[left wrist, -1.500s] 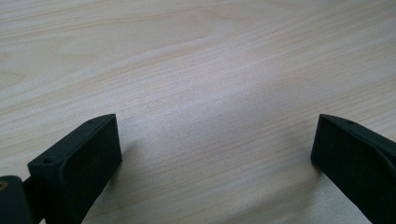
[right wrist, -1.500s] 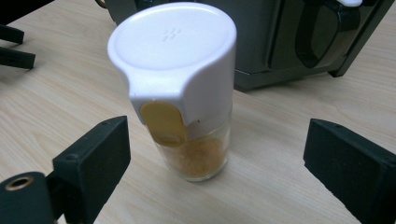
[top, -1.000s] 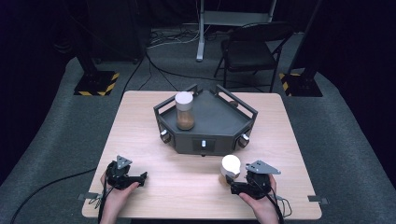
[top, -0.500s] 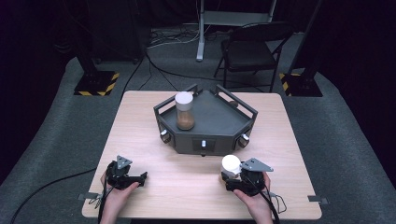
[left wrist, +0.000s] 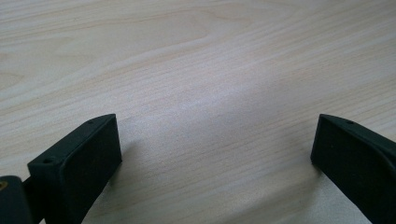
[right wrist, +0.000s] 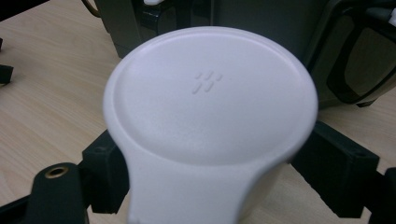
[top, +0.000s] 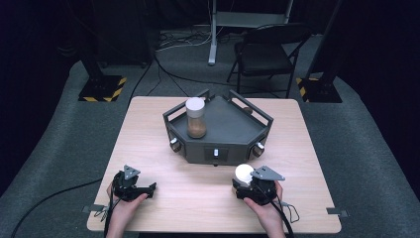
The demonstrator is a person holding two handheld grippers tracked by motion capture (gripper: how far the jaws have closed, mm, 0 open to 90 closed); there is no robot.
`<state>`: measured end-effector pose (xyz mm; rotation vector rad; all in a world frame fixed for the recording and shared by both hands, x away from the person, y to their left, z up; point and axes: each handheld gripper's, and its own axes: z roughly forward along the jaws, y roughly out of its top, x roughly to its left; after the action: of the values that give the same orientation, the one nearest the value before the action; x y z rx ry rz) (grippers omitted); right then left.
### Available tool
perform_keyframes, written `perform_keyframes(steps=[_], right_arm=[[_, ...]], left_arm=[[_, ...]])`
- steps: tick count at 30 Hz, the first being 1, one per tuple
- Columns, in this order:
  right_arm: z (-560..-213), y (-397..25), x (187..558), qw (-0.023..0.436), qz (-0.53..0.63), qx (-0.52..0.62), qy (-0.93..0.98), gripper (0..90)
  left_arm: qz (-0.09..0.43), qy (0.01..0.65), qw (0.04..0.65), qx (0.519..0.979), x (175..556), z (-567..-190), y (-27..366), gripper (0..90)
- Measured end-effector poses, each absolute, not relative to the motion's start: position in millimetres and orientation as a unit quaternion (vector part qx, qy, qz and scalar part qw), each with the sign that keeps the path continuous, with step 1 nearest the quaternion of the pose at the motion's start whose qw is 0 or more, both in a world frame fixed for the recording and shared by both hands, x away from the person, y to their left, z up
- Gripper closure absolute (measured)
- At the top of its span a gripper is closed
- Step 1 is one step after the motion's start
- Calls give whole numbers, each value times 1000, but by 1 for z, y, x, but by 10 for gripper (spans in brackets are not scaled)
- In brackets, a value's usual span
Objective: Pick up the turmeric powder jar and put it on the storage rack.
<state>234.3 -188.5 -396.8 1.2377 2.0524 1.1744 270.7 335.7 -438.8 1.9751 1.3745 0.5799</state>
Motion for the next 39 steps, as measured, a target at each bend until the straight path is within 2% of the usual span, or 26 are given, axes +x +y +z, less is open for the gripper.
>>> perform_keyframes(steps=[7, 21, 39], right_arm=[[-400, -183, 233, 248, 433, 436, 749, 293], [-391, -186, 236, 250, 419, 437, 756, 295], [-362, -186, 239, 263, 418, 418, 762, 296]], left_arm=[[221, 525, 327, 754, 271, -439, 336, 16], [221, 524, 328, 754, 271, -439, 335, 16], [221, 523, 328, 755, 271, -439, 335, 17]])
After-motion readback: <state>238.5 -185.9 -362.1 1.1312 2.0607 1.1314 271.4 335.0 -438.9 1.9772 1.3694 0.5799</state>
